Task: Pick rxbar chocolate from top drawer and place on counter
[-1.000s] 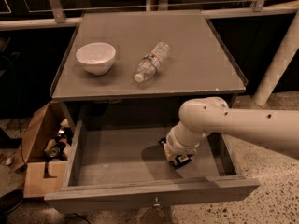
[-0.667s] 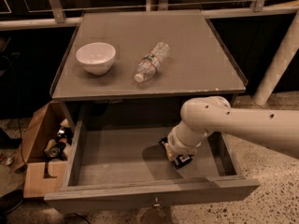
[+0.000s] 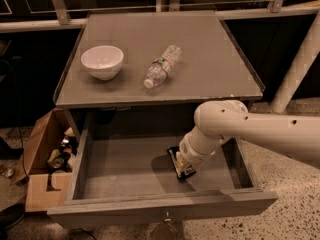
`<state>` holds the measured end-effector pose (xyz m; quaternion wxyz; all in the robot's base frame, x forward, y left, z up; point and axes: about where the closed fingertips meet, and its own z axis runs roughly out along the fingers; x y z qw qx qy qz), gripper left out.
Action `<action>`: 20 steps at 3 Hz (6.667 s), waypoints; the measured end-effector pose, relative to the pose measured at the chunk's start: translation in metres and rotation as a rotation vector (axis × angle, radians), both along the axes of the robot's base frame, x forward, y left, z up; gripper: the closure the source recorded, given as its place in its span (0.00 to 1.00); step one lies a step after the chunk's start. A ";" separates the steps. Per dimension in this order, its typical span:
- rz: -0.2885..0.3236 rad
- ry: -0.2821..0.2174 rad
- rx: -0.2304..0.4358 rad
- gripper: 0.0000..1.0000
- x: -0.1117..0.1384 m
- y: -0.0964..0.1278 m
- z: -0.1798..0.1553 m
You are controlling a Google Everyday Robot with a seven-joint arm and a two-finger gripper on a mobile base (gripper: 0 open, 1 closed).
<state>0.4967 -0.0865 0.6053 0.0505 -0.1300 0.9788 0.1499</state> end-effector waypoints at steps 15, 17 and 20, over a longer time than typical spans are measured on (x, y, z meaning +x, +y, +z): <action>0.032 -0.216 0.207 1.00 0.056 -0.107 0.276; -0.008 -0.309 0.196 1.00 0.120 -0.121 0.313; -0.028 -0.120 0.251 1.00 0.174 -0.142 0.265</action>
Offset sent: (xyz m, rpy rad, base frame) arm 0.0117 0.0048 0.0492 0.1796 0.0142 0.1272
